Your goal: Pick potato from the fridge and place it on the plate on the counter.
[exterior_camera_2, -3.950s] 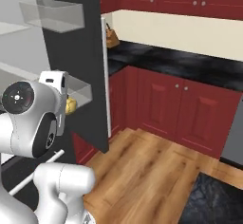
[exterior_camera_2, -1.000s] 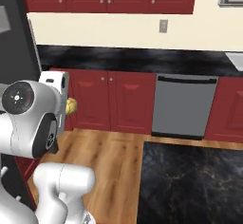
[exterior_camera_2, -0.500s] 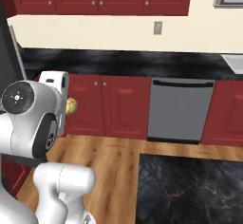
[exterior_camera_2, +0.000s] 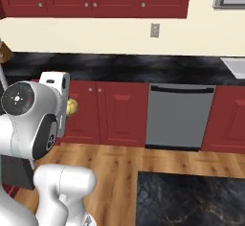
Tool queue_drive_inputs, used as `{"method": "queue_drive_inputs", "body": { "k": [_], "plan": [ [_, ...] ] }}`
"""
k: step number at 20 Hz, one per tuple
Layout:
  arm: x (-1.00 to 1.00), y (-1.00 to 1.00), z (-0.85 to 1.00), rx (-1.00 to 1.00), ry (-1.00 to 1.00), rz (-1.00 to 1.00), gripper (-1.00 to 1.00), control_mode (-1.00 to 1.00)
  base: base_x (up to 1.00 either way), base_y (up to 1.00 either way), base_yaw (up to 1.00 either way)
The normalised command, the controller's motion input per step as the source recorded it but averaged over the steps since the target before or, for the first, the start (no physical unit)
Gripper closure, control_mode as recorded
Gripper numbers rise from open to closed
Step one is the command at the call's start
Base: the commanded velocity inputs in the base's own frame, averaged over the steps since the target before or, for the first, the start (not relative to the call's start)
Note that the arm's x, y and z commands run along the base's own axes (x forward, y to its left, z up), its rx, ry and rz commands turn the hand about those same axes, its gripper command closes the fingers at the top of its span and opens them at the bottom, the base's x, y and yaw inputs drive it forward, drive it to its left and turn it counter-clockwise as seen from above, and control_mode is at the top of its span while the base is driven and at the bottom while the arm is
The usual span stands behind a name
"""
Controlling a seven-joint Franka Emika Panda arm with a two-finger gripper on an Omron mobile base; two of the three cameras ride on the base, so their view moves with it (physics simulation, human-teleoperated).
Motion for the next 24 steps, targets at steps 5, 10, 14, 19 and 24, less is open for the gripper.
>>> {"method": "queue_drive_inputs", "body": {
  "k": [5,10,14,19,24],
  "plan": [
    [0.00,0.00,0.00,0.00,0.00,0.00,1.00,1.00,0.66,0.00,-0.01],
    [0.00,0.00,0.00,0.00,0.00,0.00,1.00,1.00,0.66,-0.01,0.00],
    [0.00,0.00,0.00,0.00,0.00,0.00,1.00,1.00,0.60,-0.03,0.00],
    [0.00,0.00,0.00,0.00,0.00,0.00,1.00,1.00,0.57,-0.02,0.00],
    [0.00,0.00,0.00,0.00,0.00,0.00,1.00,1.00,0.51,-0.02,0.03]
  ]
}}
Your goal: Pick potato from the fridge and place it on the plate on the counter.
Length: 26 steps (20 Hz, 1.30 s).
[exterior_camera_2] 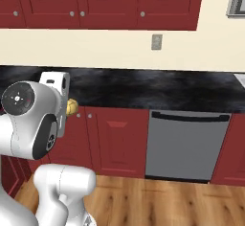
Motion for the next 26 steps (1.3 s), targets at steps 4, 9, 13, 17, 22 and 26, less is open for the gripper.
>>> {"method": "queue_drive_inputs", "body": {
  "k": [4,9,13,17,22,26],
  "plan": [
    [0.00,0.00,0.00,0.00,0.00,0.00,1.00,1.00,0.48,-0.01,0.10],
    [0.00,0.00,0.00,0.00,0.00,0.00,1.00,1.00,0.44,0.00,0.14],
    [0.00,0.00,0.00,0.00,0.00,0.00,1.00,1.00,0.36,0.00,0.16],
    [0.00,0.00,0.00,0.00,0.00,0.00,1.00,1.00,0.30,0.00,0.20],
    [0.00,0.00,0.00,0.00,0.00,0.00,1.00,1.00,0.30,0.00,0.24],
    [0.00,0.00,0.00,0.00,0.00,0.00,1.00,1.00,0.28,0.00,0.24]
  ]
}}
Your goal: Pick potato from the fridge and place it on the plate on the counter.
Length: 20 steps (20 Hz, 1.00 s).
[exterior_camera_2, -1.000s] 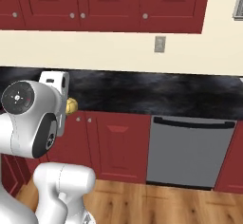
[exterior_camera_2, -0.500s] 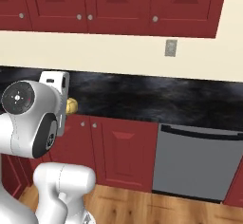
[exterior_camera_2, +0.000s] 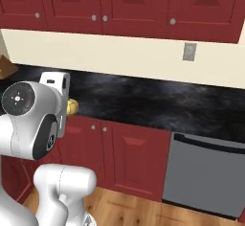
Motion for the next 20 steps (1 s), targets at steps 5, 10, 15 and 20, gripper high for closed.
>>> {"method": "queue_drive_inputs", "body": {
  "k": [5,10,15,20],
  "plan": [
    [0.00,0.00,0.00,0.00,0.00,0.00,1.00,1.00,0.28,0.00,0.25],
    [0.00,0.00,0.00,0.00,0.00,0.00,1.00,1.00,0.31,0.00,0.28],
    [0.00,0.00,0.00,0.00,0.00,0.00,1.00,1.00,0.31,0.00,0.29],
    [0.00,0.00,0.00,0.00,0.00,0.00,1.00,1.00,0.30,0.00,0.28]
  ]
}}
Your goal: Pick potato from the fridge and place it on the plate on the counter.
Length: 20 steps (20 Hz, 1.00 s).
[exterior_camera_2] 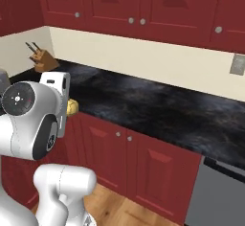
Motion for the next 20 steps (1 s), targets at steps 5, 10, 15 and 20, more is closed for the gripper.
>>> {"method": "queue_drive_inputs", "body": {
  "k": [5,10,15,20],
  "plan": [
    [0.00,0.00,0.00,0.00,0.00,0.00,1.00,1.00,0.28,0.00,0.29],
    [0.00,0.00,0.00,0.00,0.00,0.00,1.00,1.00,0.37,0.00,0.32],
    [0.00,0.00,0.00,0.00,0.00,0.00,1.00,1.00,0.47,0.00,0.31],
    [0.00,0.00,0.00,0.00,0.00,0.00,1.00,1.00,0.51,0.00,0.31]
  ]
}}
